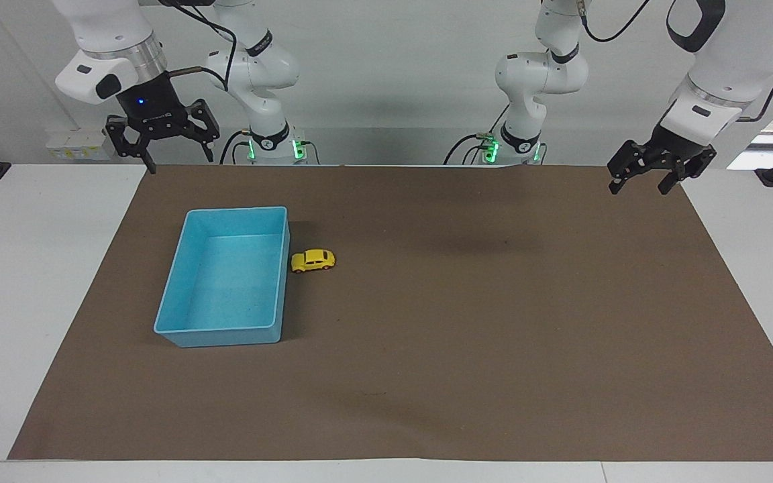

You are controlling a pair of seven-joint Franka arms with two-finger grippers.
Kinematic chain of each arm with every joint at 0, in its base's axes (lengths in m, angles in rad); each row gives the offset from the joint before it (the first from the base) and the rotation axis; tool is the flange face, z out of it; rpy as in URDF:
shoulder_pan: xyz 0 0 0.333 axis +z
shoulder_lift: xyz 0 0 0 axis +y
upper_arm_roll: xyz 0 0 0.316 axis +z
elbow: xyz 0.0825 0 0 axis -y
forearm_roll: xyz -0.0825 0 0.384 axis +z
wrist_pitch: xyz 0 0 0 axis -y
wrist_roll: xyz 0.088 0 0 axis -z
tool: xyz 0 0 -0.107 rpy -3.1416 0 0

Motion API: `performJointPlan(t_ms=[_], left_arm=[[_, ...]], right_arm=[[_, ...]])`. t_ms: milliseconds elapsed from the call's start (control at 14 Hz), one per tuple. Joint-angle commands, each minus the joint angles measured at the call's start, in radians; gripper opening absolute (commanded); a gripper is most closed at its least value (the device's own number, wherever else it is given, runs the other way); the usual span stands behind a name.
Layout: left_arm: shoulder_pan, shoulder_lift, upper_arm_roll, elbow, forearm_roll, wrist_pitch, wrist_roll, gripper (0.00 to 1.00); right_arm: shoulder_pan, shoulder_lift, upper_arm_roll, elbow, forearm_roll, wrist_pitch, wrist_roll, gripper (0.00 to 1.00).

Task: Wind up and store yellow beetle car
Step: 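Return the left gripper to rest while the right gripper reaches the bin, then grasp the yellow car beside the bin with the right gripper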

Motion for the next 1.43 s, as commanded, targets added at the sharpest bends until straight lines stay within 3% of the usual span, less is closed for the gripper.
performJointPlan(t_ms=[0,215,573,931,1361], left_arm=[[0.016,-0.015,-0.011,-0.015,0.002,-0.009,-0.007,1.0],[0.016,-0.015,-0.011,-0.015,0.002,-0.009,-0.007,1.0],[0.016,-0.015,-0.011,-0.015,0.002,-0.009,-0.007,1.0],[0.016,-0.015,-0.011,-0.015,0.002,-0.009,-0.007,1.0],[0.016,-0.015,-0.011,-0.015,0.002,-0.009,-0.007,1.0]], right_arm=[[-0.005,-0.019,0.046,-0.04,0.022,0.06,-0.171,1.0],[-0.005,-0.022,0.078,-0.08,0.022,0.103,-0.421,1.0],[0.028,-0.048,0.102,-0.164,0.022,0.164,-0.572,1.0],[0.111,-0.037,0.102,-0.319,0.018,0.365,-0.594,1.0],[0.165,0.003,0.102,-0.457,-0.028,0.509,-0.598,1.0]])
